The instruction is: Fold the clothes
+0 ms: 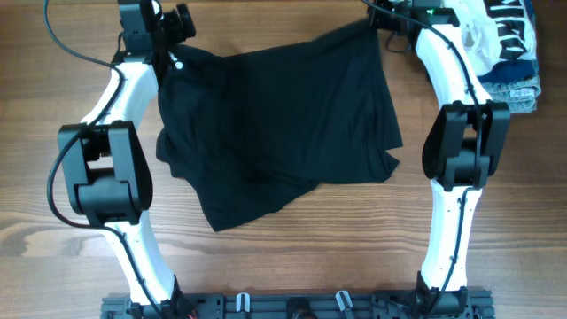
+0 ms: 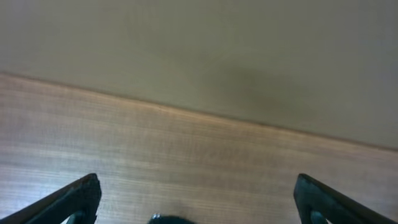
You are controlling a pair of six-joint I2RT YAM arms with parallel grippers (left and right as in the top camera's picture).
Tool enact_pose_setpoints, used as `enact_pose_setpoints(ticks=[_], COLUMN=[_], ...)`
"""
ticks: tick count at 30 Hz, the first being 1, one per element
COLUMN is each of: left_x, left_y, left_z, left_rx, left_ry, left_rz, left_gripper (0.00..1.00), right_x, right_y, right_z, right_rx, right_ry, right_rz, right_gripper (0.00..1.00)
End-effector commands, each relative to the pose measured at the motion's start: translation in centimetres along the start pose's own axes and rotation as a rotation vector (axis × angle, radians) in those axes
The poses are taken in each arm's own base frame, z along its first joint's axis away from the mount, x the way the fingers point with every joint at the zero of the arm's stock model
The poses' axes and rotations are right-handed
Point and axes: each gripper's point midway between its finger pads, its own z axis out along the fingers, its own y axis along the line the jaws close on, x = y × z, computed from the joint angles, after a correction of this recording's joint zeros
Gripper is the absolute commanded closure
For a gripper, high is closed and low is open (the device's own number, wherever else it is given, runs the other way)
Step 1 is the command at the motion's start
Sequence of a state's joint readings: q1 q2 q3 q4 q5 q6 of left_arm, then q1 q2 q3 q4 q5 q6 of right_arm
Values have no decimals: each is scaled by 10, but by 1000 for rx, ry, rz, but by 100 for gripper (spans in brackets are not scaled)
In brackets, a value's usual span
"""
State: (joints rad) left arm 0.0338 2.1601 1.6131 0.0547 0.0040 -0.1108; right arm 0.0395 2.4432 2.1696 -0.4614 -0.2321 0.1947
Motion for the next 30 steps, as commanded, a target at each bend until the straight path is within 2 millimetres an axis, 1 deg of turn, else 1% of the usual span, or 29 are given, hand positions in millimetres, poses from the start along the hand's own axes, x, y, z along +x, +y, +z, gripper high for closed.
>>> enact_pose_setpoints(ticks=[1,2,3,5,6,7,9,10,11,13,15,17,20,21,22,23,27,28,30], left_x=[-6,-2,3,19,23,35,45,50,56,69,92,110,155,167,182,190,220,225,236], left_y=[6,8,8,0,-3,-7,-5,-2,2,7,11,14,25,29,35,38,43,44,49], left_z=[-11,-20,-29,-64,-78,-113,-160,-178,-198,-224,-248,-258,-265,-265,-266,-265,-259,-257,-249], left_rx=[-25,-34,-39,-10,0,8,-42,-66,-103,-151,-191,-224,-295,-310,-327,-339,-315,-302,-271], left_ry=[21,63,106,255,302,412,524,564,610,691,811,884,993,1014,1037,1046,1066,1064,1041], left_rz=[-20,-36,-41,-48,-52,-84,-160,-174,-193,-211,-225,-248,-310,-325,-343,-361,-435,-456,-509], left_gripper=[0,0,0,0,0,0,0,0,0,0,0,0,0,2,5,8,33,36,37], right_x=[-9,-9,-8,-5,-4,-2,0,3,5,12,20,24,26,26,27,27,28,28,28], right_y=[-3,-1,1,13,20,30,35,37,38,37,36,35,35,34,34,35,34,34,34], right_z=[5,0,-5,-22,-31,-48,-64,-72,-75,-77,-76,-76,-76,-77,-77,-77,-77,-77,-77], right_rx=[10,3,-6,-47,-75,-103,-101,-100,-99,-97,-93,-92,-93,-92,-92,-93,-93,-92,-95], right_ry=[-44,-34,-17,29,48,79,110,129,142,169,200,216,222,223,225,226,228,228,230], right_rz=[6,8,12,-2,-28,-65,-77,-87,-92,-90,-83,-84,-103,-108,-108,-110,-109,-110,-126], right_gripper=[3,1,1,0,0,0,1,0,0,0,0,1,0,0,1,1,1,1,1])
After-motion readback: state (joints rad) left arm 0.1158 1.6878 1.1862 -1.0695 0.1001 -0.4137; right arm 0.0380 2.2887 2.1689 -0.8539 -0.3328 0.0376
